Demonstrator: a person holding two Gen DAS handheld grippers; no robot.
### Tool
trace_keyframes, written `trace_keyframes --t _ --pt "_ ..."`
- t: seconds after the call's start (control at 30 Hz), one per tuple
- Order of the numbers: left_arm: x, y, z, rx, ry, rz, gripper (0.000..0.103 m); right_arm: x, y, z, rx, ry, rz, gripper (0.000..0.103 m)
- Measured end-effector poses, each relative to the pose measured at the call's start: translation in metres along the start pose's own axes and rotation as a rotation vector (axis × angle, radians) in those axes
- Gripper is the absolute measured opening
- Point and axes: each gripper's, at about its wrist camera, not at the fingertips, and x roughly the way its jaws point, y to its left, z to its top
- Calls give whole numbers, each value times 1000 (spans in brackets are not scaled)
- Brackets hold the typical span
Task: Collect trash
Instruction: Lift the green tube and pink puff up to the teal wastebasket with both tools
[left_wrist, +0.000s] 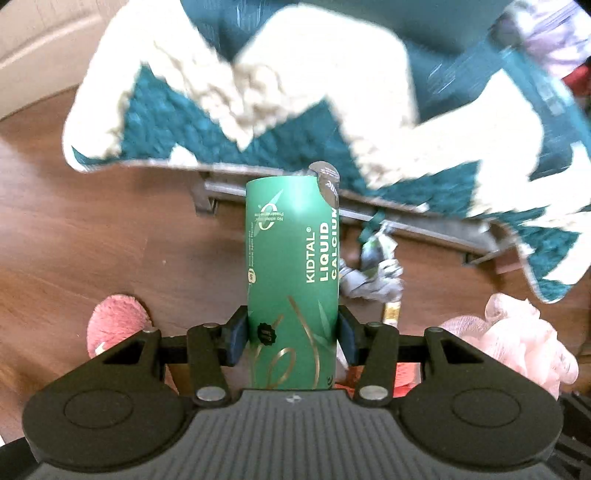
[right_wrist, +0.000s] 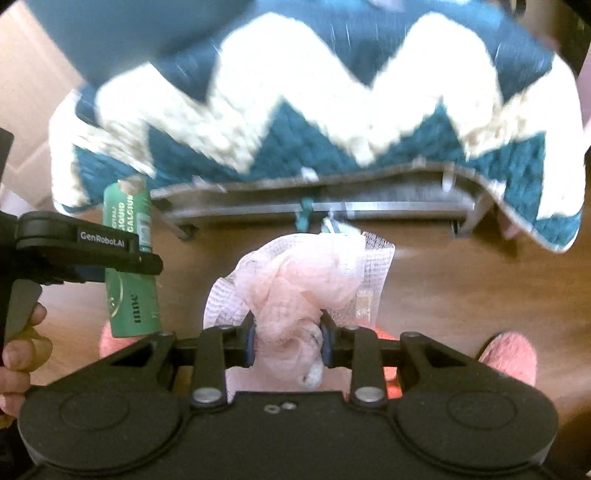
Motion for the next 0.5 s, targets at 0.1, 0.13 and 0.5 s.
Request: trace_keyframes --t 0.1,0.13,0.5 --pt "-48 -8 -5 10 -66 -21 48 -41 9 4 -30 -70 26 31" --pt "-61 -9 -6 11 -85 -29 49 -55 12 6 -43 -94 33 31" --pt "-213 -27 7 75 -324 -70 49 -188 40 42 -202 -346 55 31"
